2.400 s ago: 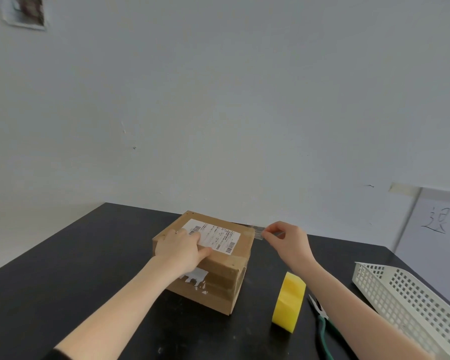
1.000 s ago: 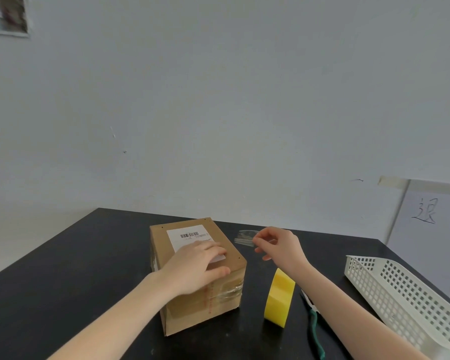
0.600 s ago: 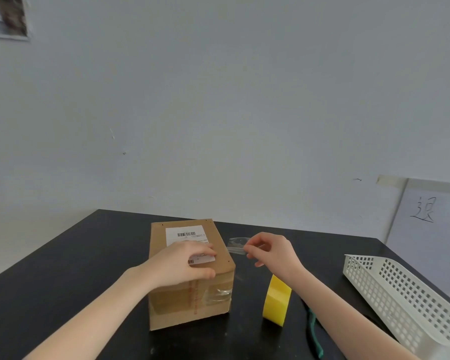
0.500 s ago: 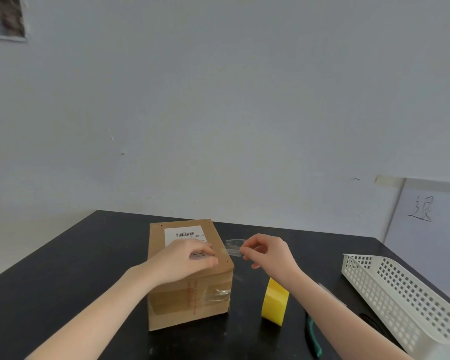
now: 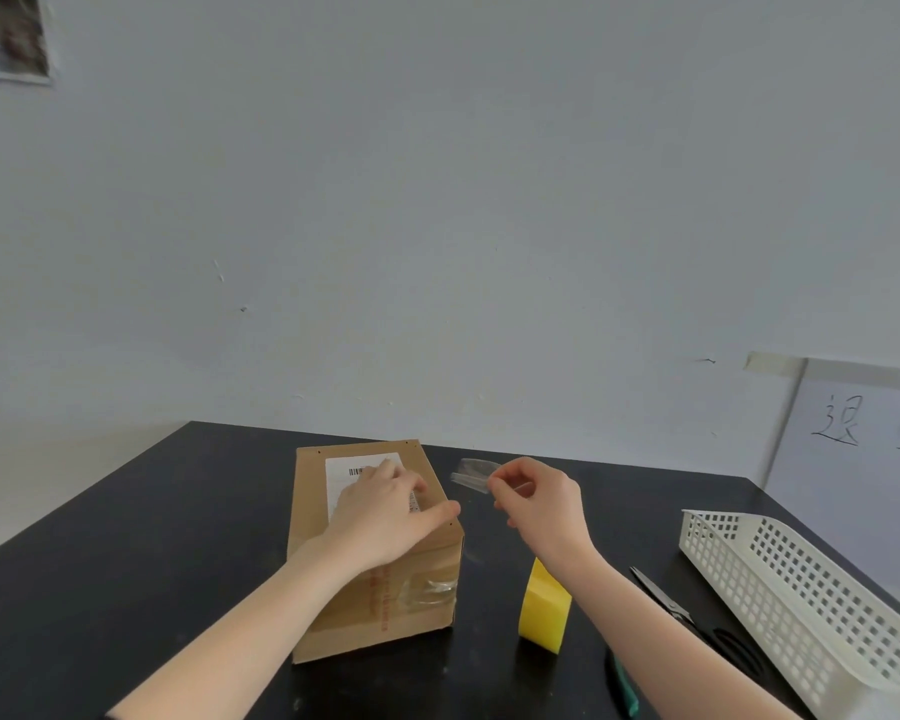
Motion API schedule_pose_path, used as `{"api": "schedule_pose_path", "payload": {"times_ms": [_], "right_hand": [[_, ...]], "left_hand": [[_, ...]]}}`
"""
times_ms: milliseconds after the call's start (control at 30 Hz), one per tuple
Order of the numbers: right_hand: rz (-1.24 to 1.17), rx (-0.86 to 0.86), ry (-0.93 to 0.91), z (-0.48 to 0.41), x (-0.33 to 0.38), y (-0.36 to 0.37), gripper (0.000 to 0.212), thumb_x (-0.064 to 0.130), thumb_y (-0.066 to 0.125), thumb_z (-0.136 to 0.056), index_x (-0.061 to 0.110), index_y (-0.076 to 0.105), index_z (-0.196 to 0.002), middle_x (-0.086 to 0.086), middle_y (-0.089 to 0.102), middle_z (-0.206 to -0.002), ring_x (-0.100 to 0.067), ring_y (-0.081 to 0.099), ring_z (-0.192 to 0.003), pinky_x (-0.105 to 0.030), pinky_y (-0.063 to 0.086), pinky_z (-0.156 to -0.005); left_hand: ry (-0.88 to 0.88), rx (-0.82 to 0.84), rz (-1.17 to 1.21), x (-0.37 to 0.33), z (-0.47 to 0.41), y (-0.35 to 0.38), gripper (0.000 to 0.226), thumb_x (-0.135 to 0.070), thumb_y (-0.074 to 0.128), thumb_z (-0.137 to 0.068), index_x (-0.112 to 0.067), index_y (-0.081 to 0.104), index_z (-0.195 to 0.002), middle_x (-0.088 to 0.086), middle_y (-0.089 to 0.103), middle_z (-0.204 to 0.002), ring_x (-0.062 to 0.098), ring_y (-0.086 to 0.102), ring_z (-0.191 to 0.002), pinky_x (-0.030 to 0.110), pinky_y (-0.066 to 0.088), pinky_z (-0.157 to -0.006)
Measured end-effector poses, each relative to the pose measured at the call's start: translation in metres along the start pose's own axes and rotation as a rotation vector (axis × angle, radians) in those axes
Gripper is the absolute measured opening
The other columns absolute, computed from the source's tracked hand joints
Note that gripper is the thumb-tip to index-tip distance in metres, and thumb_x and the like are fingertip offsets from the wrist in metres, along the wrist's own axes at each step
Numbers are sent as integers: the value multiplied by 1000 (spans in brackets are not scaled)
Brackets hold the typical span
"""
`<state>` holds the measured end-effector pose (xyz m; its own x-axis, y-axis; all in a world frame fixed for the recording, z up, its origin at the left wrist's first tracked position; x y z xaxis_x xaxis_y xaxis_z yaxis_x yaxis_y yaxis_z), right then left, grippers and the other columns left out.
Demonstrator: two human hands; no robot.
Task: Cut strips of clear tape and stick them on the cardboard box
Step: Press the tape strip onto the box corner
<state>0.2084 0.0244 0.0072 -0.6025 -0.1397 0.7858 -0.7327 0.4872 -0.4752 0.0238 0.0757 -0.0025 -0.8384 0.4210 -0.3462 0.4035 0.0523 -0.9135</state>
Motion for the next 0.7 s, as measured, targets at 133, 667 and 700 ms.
{"api": "schedule_pose_path", "payload": {"times_ms": [133,667,700], "right_hand": [[-18,11,9,1,-1,2,7,24,66,-87,28,69,-83,10,69,-77,-9,67,-78,-30,60,-74],[-63,49,18,10,4,15,5,35,68,-87,31,66,-85,11,69,-80,-9,67,-79,-29,59,-72],[-65,51,21,10,4,16,5,35,68,-87,31,65,-86,11,69,-81,-9,67,-79,-29,59,-71]], "left_hand": [[-23,-16,194,0,-1,5,55,-77,37,-81,-31,64,-94,-10,54,-120,11,48,-115,37,44,-99],[-19,-147,501,-8,-2,-4,9,-28,61,-92,-24,69,-89,-11,64,-88,5,59,-82,17,50,-72],[-5,-133,486,-9,-1,-3,9,-28,60,-92,-24,69,-88,-12,64,-88,5,59,-83,19,50,-74]]}}
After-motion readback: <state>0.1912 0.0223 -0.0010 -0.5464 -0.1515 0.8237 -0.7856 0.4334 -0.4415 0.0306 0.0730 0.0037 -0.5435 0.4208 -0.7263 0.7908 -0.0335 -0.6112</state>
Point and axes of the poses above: each hand's wrist, its own z-axis away from the middle knuckle, its own y-axis out of the palm, x = y × z, the point moved 4 cm from there along -z, towards the middle knuckle
